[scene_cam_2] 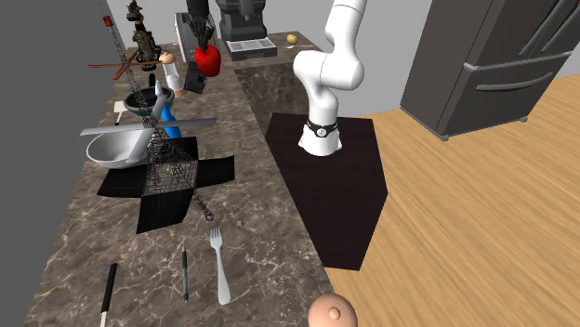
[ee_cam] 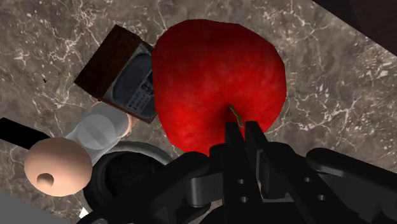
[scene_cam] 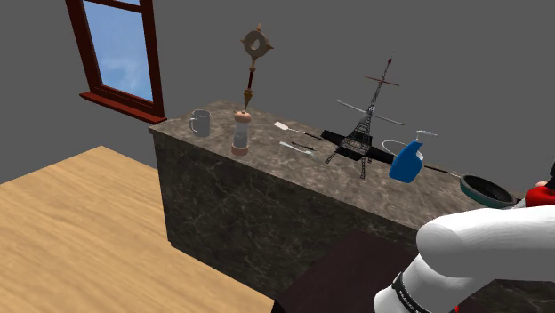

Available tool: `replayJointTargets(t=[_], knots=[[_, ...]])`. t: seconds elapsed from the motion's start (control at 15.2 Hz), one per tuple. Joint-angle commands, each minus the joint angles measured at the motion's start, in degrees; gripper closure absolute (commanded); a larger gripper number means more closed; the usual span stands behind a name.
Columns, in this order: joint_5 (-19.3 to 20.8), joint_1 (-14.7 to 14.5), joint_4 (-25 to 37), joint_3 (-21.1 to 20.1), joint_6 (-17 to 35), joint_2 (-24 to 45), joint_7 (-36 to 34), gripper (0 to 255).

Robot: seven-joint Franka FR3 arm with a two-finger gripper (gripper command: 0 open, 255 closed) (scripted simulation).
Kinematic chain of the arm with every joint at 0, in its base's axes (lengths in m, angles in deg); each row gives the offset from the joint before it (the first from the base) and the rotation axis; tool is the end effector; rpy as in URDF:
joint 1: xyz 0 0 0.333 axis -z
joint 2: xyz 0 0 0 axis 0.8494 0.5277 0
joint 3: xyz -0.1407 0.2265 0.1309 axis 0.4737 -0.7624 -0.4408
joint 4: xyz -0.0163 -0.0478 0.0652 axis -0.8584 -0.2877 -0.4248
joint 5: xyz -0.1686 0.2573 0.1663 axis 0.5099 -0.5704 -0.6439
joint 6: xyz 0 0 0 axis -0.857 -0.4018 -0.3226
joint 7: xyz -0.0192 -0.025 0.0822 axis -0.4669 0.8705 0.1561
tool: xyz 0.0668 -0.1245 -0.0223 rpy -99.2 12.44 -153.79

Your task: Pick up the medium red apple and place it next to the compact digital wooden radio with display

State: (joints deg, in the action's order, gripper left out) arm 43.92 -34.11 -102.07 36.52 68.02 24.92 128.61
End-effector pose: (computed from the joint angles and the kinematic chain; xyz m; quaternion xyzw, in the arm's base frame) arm -0.1268 -0.4461 0.4711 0.9597 -0.2791 0.0147 0.0295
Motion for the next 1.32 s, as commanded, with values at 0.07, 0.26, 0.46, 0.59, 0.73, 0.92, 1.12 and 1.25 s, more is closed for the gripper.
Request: replayJointTargets(t=[0.07,0.26,0.46,0.59,0.73,0.92,1.12,1.25], knots=[[0.68,-0.35,-1.67,1.40,2.12,0.02,-0.32,255],[1.45,-0.49,-3.47,2.67,4.16,-0.05,-0.65,255],[2.24,-0.75,-5.15,4.09,6.23,-0.04,-0.99,255],[2.78,-1.00,-6.21,5.11,7.62,0.01,-1.21,255],[3.32,-1.31,-7.23,6.19,9.02,0.10,-1.42,255],[4.15,-1.89,-8.66,7.95,11.14,0.30,-1.75,255],[4.25,-1.97,-8.82,8.16,11.38,0.32,-1.79,255],[4.25,-1.97,-8.82,8.16,11.38,0.32,-1.79,255]])
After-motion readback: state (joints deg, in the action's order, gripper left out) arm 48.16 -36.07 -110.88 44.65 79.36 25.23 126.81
